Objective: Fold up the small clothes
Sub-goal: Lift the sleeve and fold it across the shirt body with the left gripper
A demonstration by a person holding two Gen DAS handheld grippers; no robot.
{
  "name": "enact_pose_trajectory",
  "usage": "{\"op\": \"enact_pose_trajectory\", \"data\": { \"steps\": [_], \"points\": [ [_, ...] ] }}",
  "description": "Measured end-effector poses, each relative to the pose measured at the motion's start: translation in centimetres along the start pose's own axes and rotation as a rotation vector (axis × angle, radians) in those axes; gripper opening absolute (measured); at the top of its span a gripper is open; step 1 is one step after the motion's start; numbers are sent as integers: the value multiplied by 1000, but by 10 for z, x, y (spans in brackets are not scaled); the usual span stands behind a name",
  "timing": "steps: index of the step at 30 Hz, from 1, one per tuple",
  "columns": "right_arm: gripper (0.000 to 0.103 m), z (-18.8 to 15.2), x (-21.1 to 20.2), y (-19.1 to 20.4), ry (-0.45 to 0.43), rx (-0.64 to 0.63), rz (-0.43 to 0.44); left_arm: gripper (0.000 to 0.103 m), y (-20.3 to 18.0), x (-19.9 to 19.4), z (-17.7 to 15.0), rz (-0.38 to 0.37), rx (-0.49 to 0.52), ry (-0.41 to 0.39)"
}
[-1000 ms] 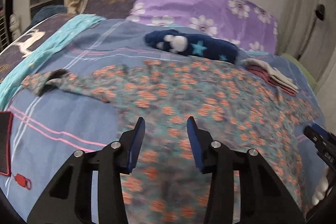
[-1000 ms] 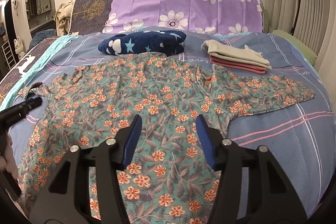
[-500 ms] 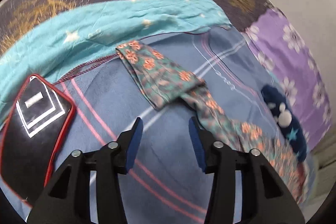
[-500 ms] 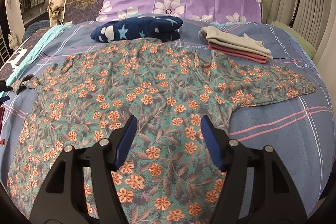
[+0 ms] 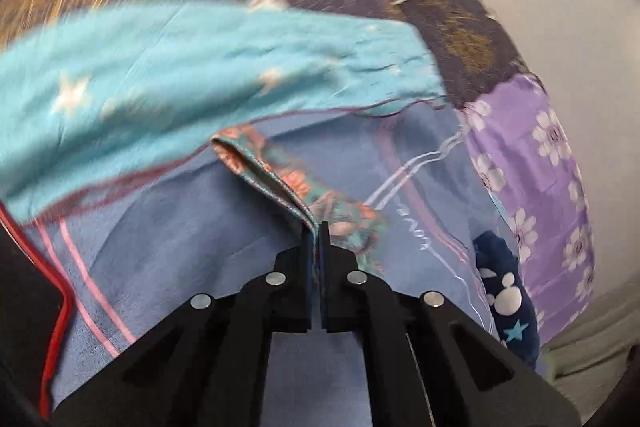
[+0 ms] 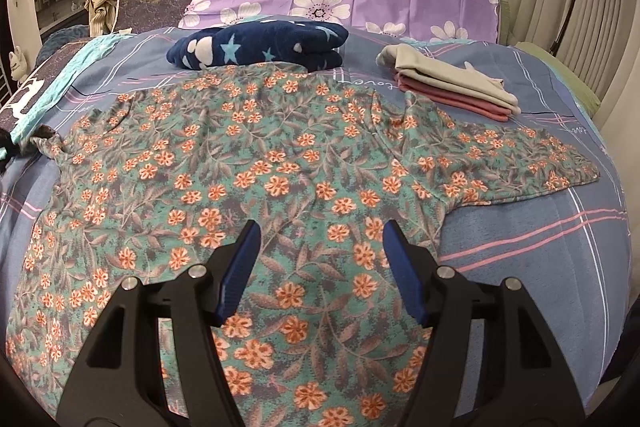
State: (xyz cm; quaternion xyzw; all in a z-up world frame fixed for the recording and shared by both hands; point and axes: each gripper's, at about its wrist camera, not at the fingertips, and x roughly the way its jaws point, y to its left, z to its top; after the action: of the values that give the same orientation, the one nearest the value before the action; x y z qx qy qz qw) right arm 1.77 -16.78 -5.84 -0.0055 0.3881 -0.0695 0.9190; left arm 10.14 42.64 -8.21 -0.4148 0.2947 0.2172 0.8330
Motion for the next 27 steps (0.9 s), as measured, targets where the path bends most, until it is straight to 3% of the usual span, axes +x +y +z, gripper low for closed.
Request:
{"op": "enact_pose_trajectory", "data": {
  "steps": [5, 8, 10, 15, 17, 21, 27],
  "points": [
    [65, 1, 0, -6, -6, 23, 8, 2, -99, -48, 9, -119, 261, -68],
    [67, -2, 0, -10, -7, 34, 18, 2, -173, -81, -8, -212, 452, -68],
    [67, -4, 2, -14, -3, 47, 21, 2, -228, -106, -41, -302, 615, -39],
    [68, -8, 0, -31, -6, 77, 16, 2, -310, -142, -132, -485, 889, 43],
    [68, -10, -1, -41, -10, 88, 7, 2, -333, -156, -174, -572, 992, 94],
    [69, -10, 0, -60, -6, 115, 10, 2, -359, -167, -244, -677, 1174, 183],
    [69, -9, 1, -78, 2, 164, 85, 2, -370, -141, -317, -648, 1276, 320]
  ]
}}
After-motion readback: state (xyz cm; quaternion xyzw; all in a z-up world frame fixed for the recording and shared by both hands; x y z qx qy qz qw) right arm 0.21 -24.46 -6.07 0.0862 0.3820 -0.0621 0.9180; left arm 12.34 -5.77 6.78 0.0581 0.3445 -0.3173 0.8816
